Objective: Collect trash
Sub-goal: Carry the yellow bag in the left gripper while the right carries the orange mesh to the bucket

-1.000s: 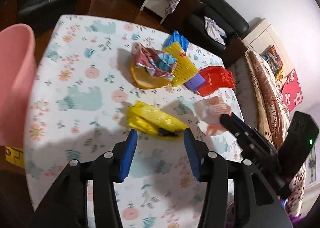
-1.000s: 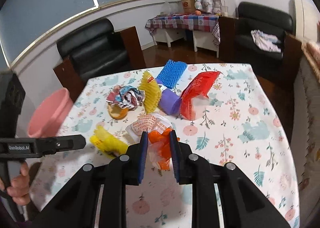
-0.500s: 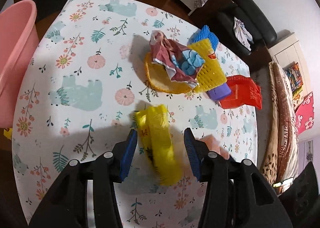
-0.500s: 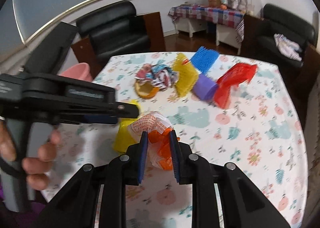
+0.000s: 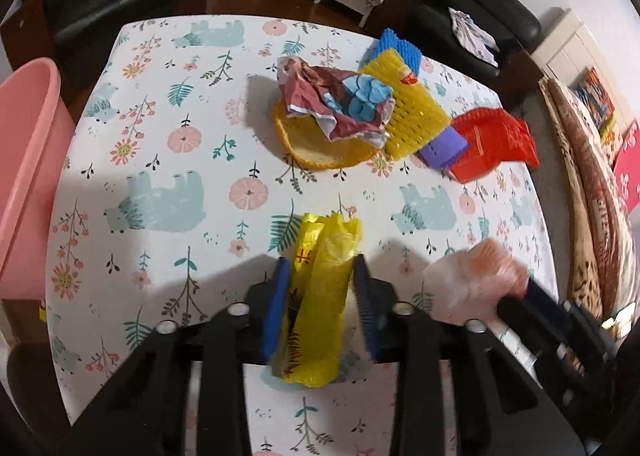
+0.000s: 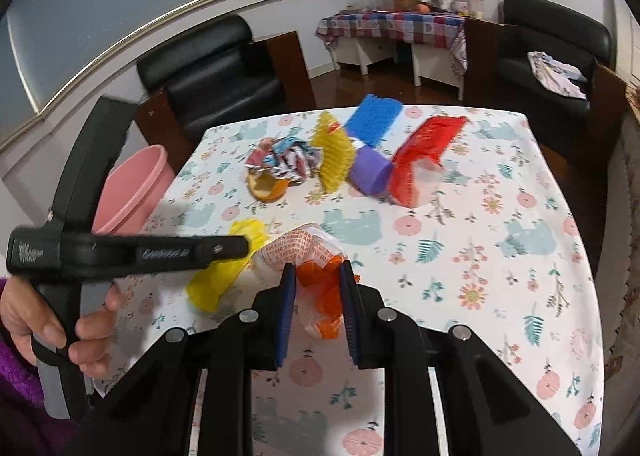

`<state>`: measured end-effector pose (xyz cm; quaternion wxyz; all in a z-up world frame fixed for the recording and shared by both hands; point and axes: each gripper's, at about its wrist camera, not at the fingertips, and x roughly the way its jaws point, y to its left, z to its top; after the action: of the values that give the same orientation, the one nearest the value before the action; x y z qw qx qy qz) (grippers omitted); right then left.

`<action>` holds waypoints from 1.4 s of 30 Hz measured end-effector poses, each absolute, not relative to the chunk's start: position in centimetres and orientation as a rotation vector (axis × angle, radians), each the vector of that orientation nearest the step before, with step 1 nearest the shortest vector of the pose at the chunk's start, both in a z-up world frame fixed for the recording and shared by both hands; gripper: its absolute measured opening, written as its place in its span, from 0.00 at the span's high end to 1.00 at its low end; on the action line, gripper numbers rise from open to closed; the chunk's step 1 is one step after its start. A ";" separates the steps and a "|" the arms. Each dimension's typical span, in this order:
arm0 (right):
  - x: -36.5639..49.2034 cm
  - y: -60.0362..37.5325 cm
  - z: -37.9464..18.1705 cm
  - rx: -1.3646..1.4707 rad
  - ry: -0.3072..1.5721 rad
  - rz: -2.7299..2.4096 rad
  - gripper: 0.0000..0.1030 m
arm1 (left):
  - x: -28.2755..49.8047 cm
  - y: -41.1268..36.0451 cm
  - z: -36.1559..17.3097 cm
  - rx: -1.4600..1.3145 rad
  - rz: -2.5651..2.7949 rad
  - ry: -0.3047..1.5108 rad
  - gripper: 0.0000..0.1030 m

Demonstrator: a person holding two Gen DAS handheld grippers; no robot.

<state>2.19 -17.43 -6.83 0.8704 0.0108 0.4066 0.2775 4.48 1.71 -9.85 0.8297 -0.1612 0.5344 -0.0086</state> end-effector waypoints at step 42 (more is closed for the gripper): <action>1.7 11.5 0.0 -0.086 0.762 1.037 0.79 | -8.1 23.5 -1.3 -0.406 0.447 0.659 0.88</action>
<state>1.75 11.49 0.04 0.7992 -0.0400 0.3550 0.4834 -8.07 23.48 -1.29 0.9019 -0.1962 0.3185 0.2160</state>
